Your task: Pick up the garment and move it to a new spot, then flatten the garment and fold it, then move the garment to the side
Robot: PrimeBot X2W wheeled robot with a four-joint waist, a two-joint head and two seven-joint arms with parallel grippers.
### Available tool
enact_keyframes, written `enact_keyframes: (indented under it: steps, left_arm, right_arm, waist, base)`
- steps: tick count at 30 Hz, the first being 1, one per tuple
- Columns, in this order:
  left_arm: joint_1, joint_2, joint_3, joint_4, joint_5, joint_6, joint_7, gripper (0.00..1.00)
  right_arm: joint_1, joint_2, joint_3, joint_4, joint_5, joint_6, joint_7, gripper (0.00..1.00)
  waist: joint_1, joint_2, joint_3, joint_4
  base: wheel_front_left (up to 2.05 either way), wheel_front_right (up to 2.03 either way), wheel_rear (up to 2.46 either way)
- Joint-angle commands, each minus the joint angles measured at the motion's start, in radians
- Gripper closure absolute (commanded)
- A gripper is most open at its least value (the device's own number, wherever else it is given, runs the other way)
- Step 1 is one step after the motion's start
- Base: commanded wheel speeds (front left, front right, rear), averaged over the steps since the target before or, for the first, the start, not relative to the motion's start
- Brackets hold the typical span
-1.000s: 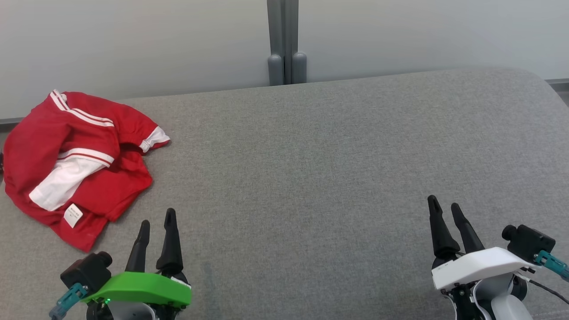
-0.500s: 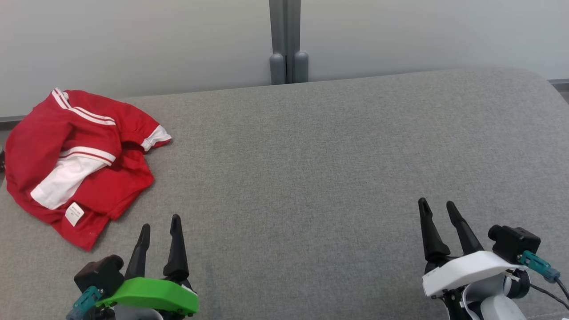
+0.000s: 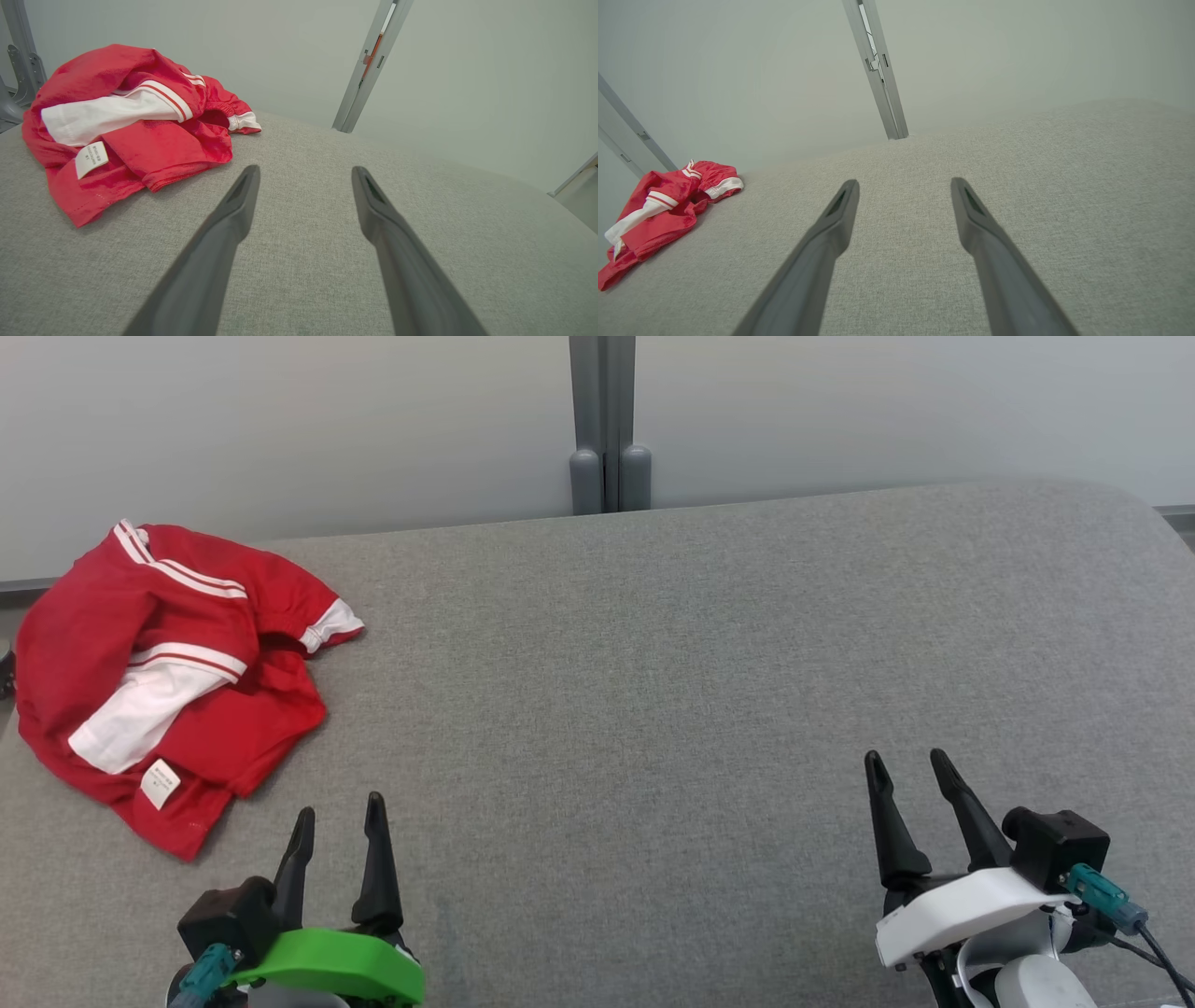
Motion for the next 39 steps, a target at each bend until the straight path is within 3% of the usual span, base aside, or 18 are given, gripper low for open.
enact_keyframes:
  steps: [1,39]
  left_arm:
    - [0.007,0.008,0.0,-0.003,0.028,0.005,-0.009,0.0]
    - [0.032,0.01,-0.029,0.034,0.24,0.028,-0.082,0.0]
  right_arm:
    - [0.002,-0.005,0.004,-0.011,-0.03,0.0,-0.009,0.0]
    - [0.021,-0.007,0.018,0.008,-0.3,0.0,-0.082,0.0]
  waist:
    - [0.0,0.0,-0.001,0.001]
    - [0.0,0.0,-0.011,0.008]
  base:
    - [0.0,0.0,0.0]
    - [0.0,0.0,0.0]
